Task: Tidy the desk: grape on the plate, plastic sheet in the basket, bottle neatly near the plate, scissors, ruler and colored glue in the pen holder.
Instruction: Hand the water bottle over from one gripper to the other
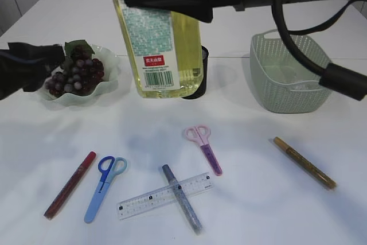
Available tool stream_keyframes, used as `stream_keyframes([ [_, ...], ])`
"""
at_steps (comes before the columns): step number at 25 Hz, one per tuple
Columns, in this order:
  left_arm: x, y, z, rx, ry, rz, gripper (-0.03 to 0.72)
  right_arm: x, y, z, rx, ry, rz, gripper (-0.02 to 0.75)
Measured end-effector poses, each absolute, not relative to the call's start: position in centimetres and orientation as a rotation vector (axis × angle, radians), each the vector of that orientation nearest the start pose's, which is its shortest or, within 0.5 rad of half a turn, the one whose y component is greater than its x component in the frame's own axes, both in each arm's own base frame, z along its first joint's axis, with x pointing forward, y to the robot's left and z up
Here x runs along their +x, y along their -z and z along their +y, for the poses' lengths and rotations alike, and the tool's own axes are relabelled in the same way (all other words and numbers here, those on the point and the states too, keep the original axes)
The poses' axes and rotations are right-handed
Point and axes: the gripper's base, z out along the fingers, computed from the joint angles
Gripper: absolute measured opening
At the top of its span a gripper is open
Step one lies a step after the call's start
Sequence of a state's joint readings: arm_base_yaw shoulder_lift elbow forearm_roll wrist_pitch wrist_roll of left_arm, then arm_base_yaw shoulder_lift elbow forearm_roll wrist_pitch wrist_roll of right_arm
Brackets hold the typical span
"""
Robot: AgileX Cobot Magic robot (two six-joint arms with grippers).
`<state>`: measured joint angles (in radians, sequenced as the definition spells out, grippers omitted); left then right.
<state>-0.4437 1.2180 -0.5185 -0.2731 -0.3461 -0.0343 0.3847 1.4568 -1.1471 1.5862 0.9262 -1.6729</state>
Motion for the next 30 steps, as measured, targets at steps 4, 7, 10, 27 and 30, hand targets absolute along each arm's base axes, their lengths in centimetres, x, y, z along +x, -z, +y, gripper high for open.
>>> stream_keyframes([
  [4, 22.0, -26.6, -11.1, 0.107, 0.613, 1.686, 0.363, 26.1, -36.3, 18.3, -1.034, -1.022, 1.479, 0.461],
  [7, 21.4, -27.4, -12.1, 0.188, 0.743, 1.605, 0.363, 26.2, -36.3, 18.2, -1.022, -1.006, 1.484, 0.461],
  [10, 21.0, -27.3, -12.4, 0.227, 0.791, 1.604, 0.363, 26.5, -36.2, 17.9, -1.008, -0.994, 1.49, 0.461],
  [27, 18.3, -27.8, -14.5, 0.502, 1.158, 1.525, 0.363, 27.0, -36.3, 15.6, -1.046, -1.0, 1.455, 0.461],
  [30, 18.7, -28.0, -13.3, 0.494, 1.212, 1.514, 0.363, 26.9, -36.1, 15.4, -1.081, -1.005, 1.468, 0.461],
])
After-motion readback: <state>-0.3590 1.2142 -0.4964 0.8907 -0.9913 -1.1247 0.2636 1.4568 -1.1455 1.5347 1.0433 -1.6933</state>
